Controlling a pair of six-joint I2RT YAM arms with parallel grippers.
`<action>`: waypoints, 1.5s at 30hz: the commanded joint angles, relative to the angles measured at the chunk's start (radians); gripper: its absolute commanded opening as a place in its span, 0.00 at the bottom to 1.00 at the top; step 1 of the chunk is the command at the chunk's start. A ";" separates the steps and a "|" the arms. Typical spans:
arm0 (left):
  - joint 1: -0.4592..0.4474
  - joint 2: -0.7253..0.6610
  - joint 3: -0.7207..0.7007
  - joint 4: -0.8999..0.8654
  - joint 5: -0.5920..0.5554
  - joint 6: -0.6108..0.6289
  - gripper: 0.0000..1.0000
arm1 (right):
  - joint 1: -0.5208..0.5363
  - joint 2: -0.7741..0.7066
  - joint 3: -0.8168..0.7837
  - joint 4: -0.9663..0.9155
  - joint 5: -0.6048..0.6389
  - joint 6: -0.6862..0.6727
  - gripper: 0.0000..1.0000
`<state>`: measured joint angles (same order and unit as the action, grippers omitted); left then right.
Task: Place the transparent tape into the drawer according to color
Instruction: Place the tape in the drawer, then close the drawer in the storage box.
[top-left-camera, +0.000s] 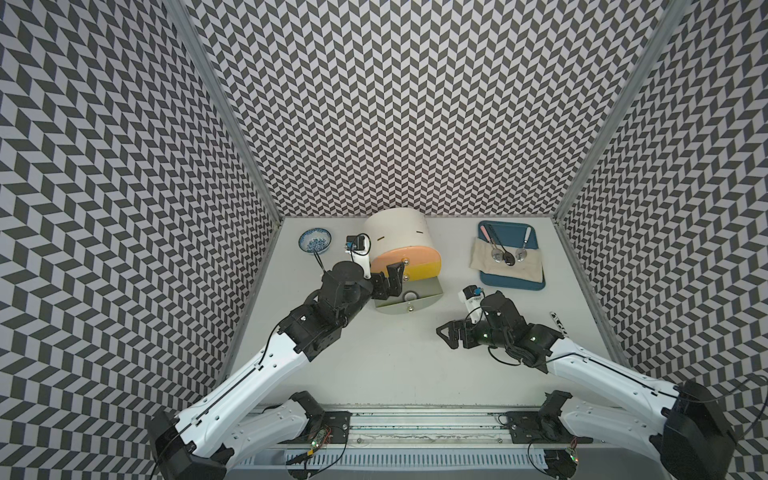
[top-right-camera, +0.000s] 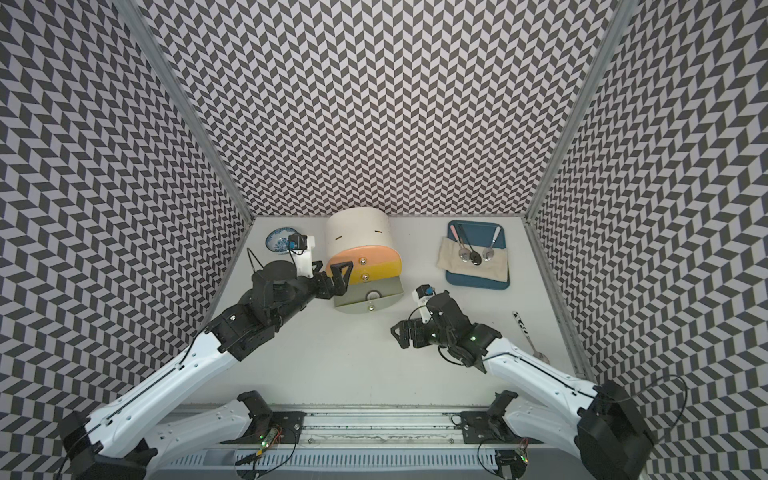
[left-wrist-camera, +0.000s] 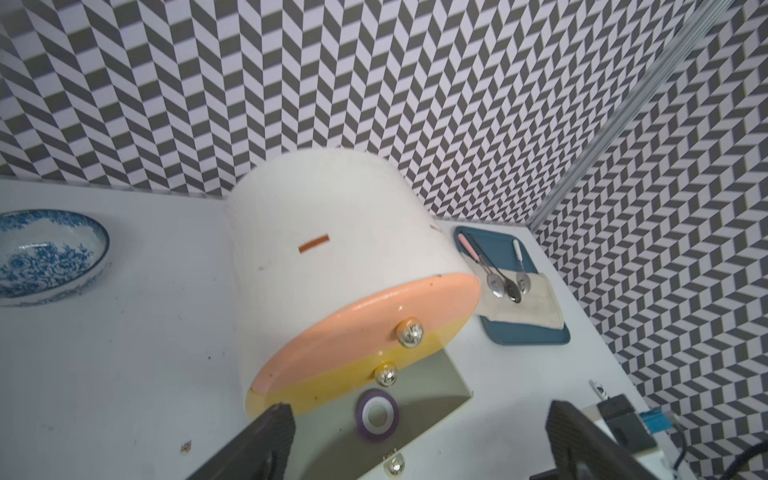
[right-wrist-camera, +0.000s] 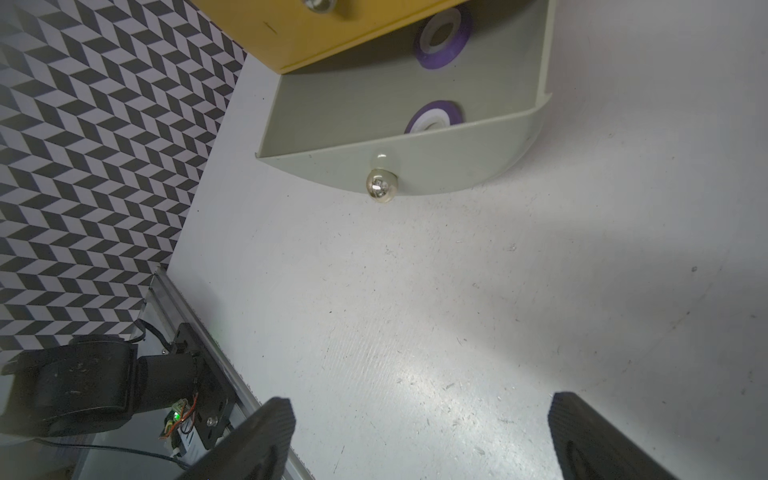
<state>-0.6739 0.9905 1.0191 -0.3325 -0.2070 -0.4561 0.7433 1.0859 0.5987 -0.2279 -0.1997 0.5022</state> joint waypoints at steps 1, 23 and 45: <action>0.083 0.022 0.080 -0.082 0.128 0.049 1.00 | 0.030 0.020 0.038 0.099 0.053 0.013 1.00; 0.422 0.432 0.285 -0.043 0.599 0.057 0.88 | 0.136 0.156 0.016 0.343 0.192 0.042 0.99; 0.447 0.501 0.282 -0.062 0.623 0.097 0.86 | 0.216 0.434 0.081 0.507 0.296 0.064 0.55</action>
<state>-0.2348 1.4868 1.2800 -0.3843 0.4061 -0.3779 0.9535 1.4963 0.6502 0.2157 0.0917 0.5552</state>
